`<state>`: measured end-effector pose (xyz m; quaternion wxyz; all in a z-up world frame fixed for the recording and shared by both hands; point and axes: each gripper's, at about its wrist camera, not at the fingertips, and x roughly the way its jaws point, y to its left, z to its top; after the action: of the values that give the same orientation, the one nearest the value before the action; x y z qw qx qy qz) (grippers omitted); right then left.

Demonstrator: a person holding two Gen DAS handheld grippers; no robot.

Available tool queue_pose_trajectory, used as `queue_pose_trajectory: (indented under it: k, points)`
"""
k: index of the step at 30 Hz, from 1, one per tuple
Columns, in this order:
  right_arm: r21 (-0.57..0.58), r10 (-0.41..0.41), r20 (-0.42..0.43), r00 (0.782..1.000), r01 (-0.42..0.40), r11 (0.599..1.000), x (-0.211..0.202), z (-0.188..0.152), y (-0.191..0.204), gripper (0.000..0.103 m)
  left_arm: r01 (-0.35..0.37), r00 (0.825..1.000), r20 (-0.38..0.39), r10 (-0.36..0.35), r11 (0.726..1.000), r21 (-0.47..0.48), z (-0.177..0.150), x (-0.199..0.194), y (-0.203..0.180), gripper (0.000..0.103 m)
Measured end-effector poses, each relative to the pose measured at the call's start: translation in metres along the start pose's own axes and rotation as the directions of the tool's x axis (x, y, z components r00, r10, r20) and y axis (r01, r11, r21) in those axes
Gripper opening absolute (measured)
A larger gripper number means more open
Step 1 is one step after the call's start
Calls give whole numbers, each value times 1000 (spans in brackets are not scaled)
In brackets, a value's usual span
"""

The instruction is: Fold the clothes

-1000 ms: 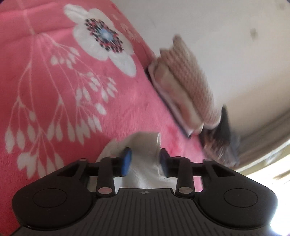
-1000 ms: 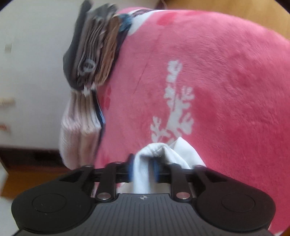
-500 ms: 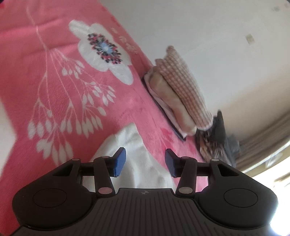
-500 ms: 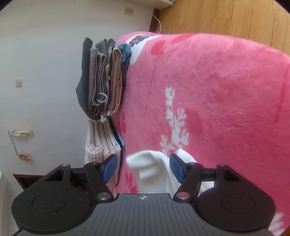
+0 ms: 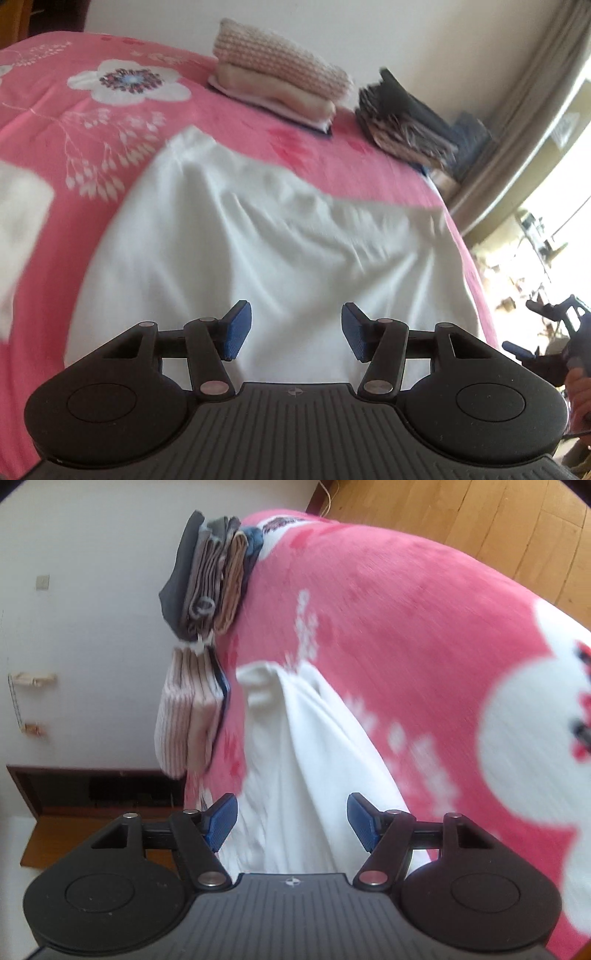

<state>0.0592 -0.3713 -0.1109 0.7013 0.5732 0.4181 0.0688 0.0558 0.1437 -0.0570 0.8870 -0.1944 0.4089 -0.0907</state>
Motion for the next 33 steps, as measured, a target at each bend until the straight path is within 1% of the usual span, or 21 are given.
queue_pose_trajectory:
  k: [4, 8, 11, 14, 17, 20, 23, 26, 28, 30, 33]
  points:
    - [-40, -57, -16, 998, 56, 998, -24, -27, -11, 69, 6, 999, -31, -6, 1000, -4, -25, -8, -9, 56]
    - [-66, -123, -30, 992, 120, 991, -41, -51, -26, 69, 13, 997, -75, -14, 1000, -15, -44, -10, -14, 56]
    - [-84, -162, -30, 986, 159, 984, -47, -65, -35, 69, 6, 995, -97, -5, 1000, 12, -54, -9, -18, 56]
    - [-108, -200, -33, 979, 195, 975, -47, -75, -40, 69, 0, 995, -101, 4, 999, 40, -59, -9, -21, 57]
    - [-146, -254, -37, 966, 247, 958, -43, -83, -42, 69, -1, 995, -101, 7, 998, 57, -62, -8, -23, 58]
    - [-203, -317, -37, 948, 304, 931, -36, -92, -41, 68, -13, 996, -93, 20, 997, 77, -64, -7, -22, 60]
    - [-270, -362, -21, 932, 343, 900, -28, -100, -37, 69, -15, 996, -82, 22, 996, 89, -66, -8, -21, 64]
    - [-305, -378, -10, 926, 357, 883, -24, -105, -35, 73, -8, 997, -74, 15, 996, 86, -68, -7, -19, 67]
    - [-320, -379, -6, 925, 358, 877, -22, -107, -33, 78, -6, 998, -66, 11, 997, 82, -69, -8, -18, 68]
    - [-335, -381, -2, 924, 359, 871, -21, -110, -31, 80, -2, 999, -54, 7, 997, 79, -69, -9, -18, 72]
    - [-354, -381, 5, 925, 358, 864, -19, -113, -29, 85, 6, 1000, -24, -4, 997, 82, -69, -13, -18, 83]
